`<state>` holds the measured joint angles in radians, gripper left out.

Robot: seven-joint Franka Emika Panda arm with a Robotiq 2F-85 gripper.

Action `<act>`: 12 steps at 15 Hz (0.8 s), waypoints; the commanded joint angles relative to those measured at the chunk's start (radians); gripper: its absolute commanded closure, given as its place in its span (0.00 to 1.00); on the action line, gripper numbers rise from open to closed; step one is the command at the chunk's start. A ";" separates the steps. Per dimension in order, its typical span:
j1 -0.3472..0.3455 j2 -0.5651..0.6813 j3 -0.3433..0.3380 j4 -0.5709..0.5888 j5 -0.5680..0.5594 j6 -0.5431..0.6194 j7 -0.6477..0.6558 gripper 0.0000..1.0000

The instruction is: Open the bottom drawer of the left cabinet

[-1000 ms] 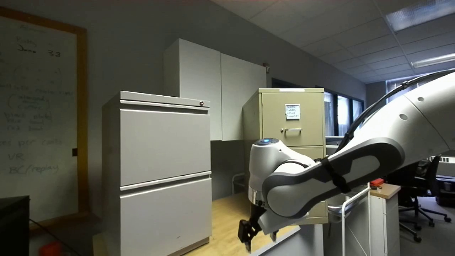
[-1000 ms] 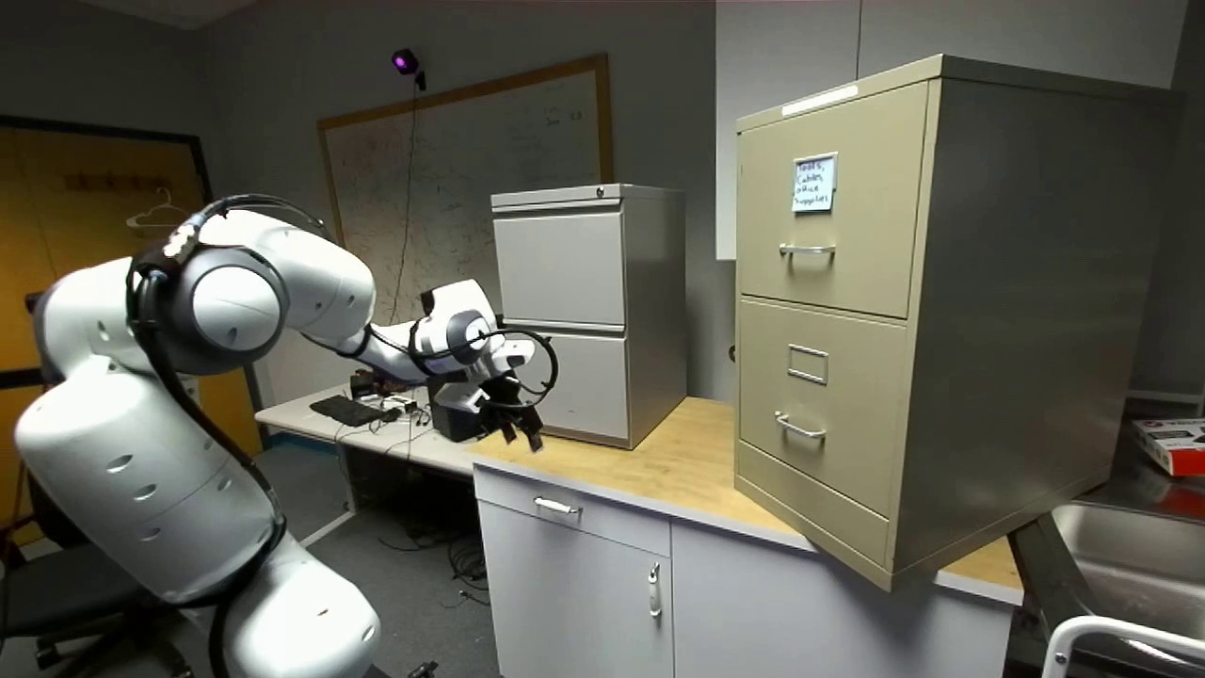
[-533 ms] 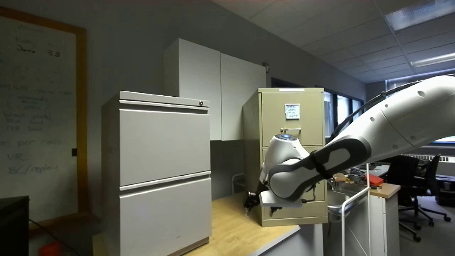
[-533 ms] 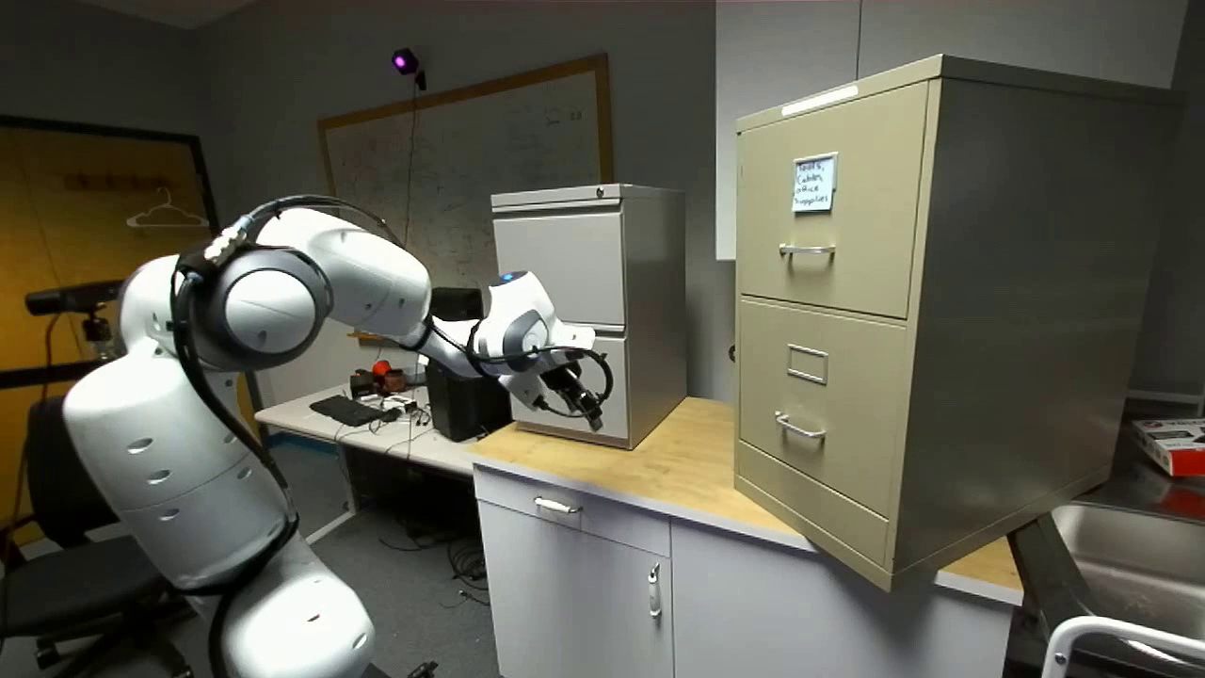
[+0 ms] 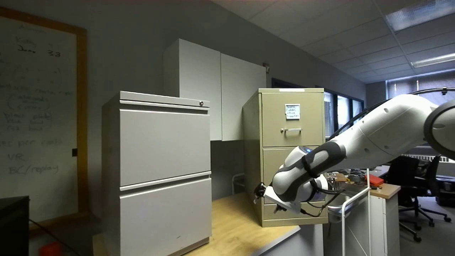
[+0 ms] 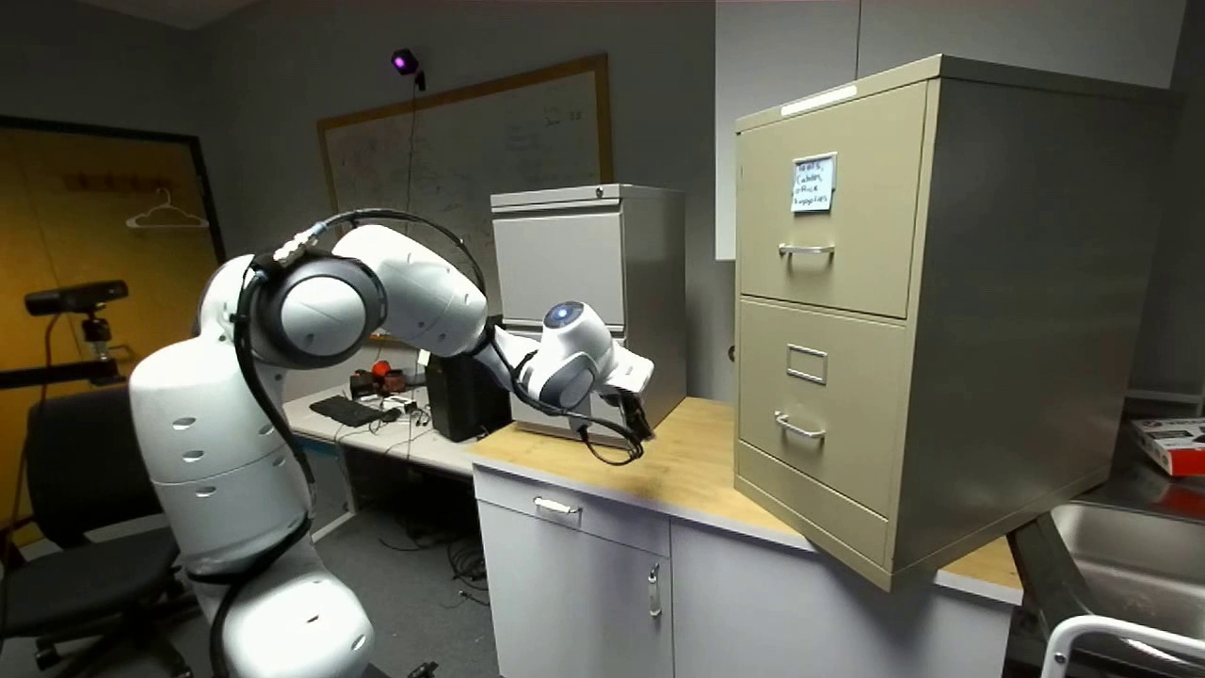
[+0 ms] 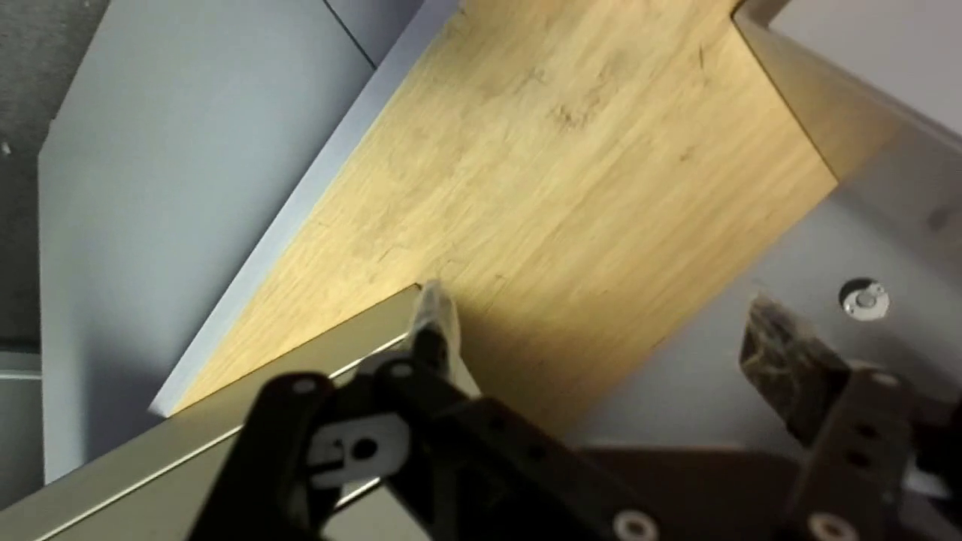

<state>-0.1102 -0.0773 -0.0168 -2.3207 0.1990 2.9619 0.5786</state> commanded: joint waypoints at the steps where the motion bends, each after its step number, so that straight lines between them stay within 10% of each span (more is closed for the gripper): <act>1: 0.020 0.018 -0.029 0.001 0.166 0.133 -0.011 0.00; 12: 0.001 0.024 -0.071 -0.063 0.321 0.342 0.000 0.00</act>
<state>-0.1114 -0.0486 -0.0749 -2.3641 0.4897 3.2927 0.5781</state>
